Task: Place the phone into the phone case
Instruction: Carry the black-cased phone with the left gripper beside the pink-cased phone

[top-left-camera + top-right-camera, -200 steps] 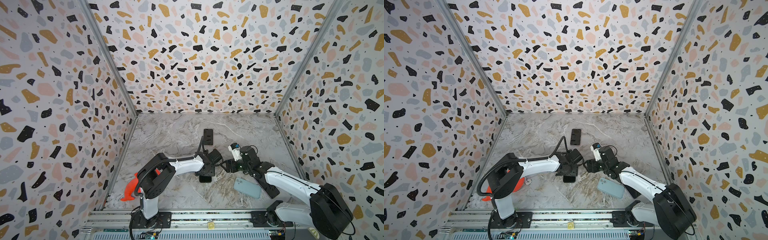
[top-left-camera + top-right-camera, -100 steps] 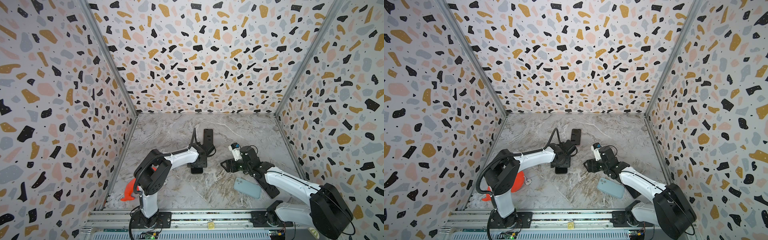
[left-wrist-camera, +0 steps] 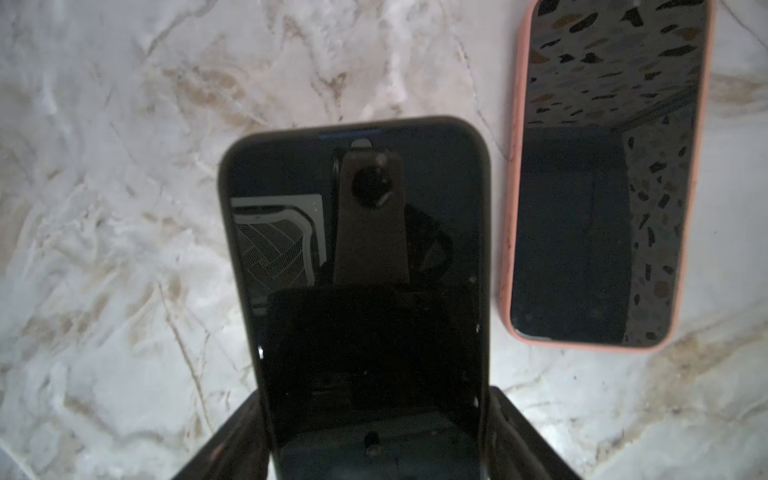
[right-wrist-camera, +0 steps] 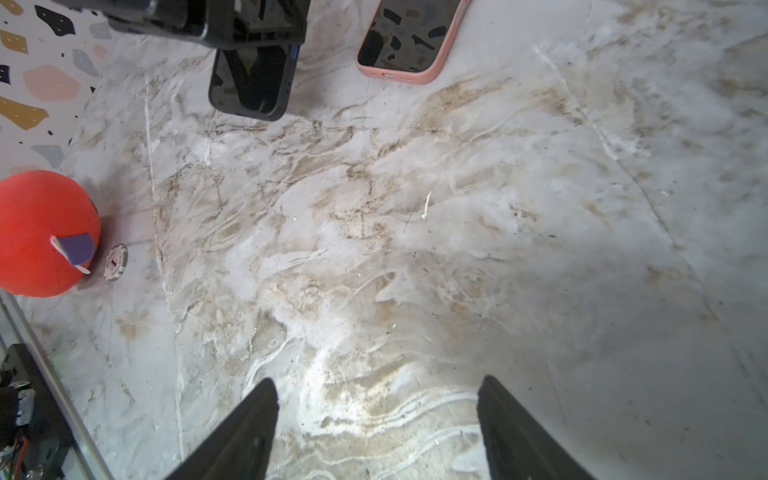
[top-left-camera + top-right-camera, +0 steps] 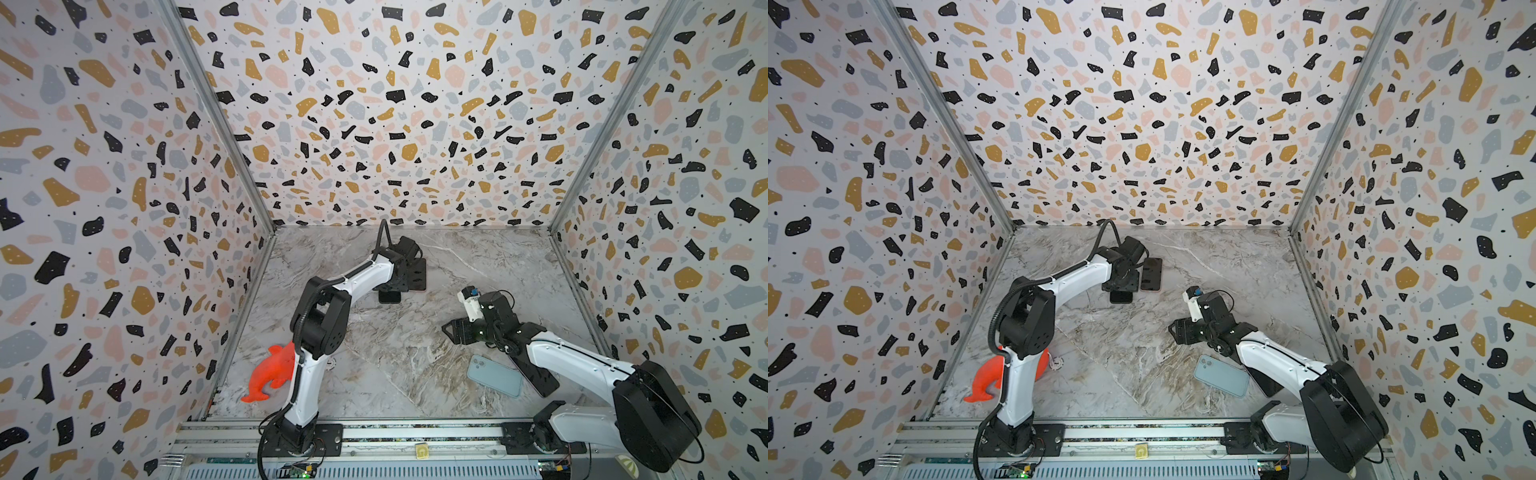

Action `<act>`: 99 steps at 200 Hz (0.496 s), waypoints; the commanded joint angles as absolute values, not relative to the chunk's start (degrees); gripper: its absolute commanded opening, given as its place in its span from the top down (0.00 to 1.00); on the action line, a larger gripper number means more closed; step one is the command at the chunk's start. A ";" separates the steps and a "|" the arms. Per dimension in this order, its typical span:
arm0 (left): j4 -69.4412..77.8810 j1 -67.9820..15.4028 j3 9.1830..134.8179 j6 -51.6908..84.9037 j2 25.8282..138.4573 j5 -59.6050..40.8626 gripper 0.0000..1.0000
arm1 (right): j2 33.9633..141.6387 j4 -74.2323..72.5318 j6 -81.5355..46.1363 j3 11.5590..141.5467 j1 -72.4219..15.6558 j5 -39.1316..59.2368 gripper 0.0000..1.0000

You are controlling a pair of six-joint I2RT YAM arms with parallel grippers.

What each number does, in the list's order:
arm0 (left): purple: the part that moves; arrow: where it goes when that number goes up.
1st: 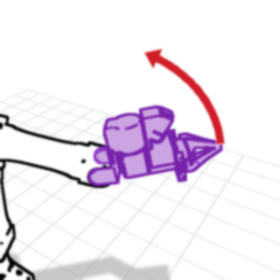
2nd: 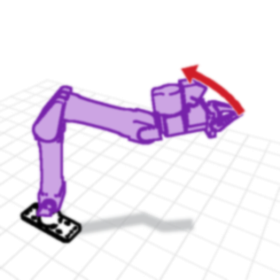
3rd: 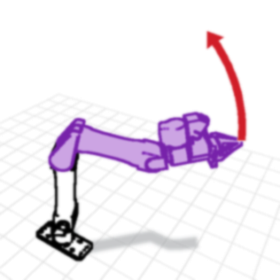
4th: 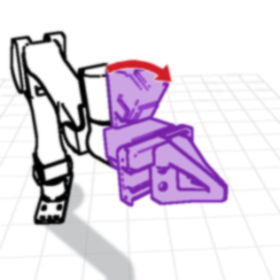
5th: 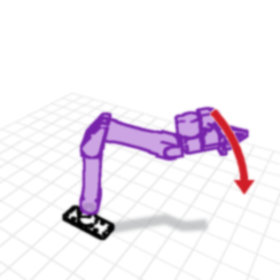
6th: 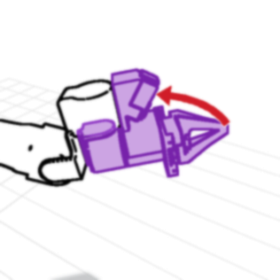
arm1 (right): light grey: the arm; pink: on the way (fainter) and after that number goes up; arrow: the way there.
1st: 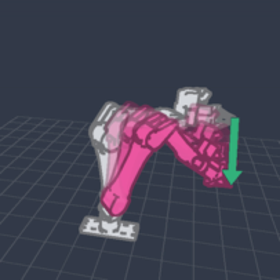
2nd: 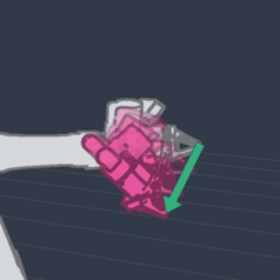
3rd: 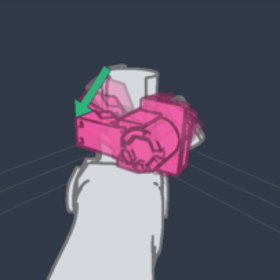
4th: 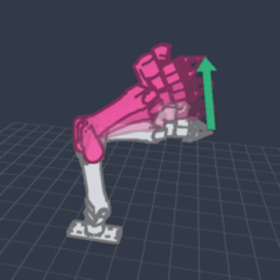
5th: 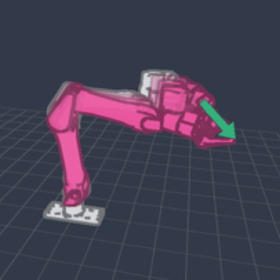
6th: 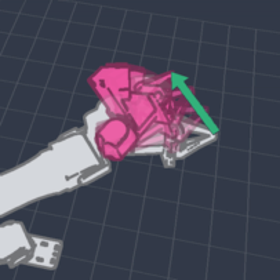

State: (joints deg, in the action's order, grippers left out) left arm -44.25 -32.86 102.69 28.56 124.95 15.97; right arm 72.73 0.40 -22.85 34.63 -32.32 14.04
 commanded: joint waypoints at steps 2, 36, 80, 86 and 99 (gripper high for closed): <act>-48.44 -31.63 109.57 24.90 128.05 16.12 0.45 | 72.61 0.37 -22.86 35.74 -31.76 13.65 0.23; -49.69 -30.24 115.79 24.22 132.69 14.95 0.45 | 72.00 0.93 -22.46 35.77 -30.83 13.83 0.23; -48.34 -29.07 117.50 23.78 134.73 13.07 0.45 | 72.11 0.53 -22.59 35.60 -30.63 15.27 0.23; -48.05 -28.96 117.72 23.63 134.88 12.68 0.45 | 72.11 0.40 -22.67 35.55 -30.61 15.51 0.23; -47.70 -28.83 118.44 23.23 135.21 12.40 0.45 | 72.15 0.45 -22.70 35.50 -30.61 15.75 0.23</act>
State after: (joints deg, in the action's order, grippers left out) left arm -48.23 -29.26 115.35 24.64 135.24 13.47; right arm 72.93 0.40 -22.83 34.65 -30.81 14.74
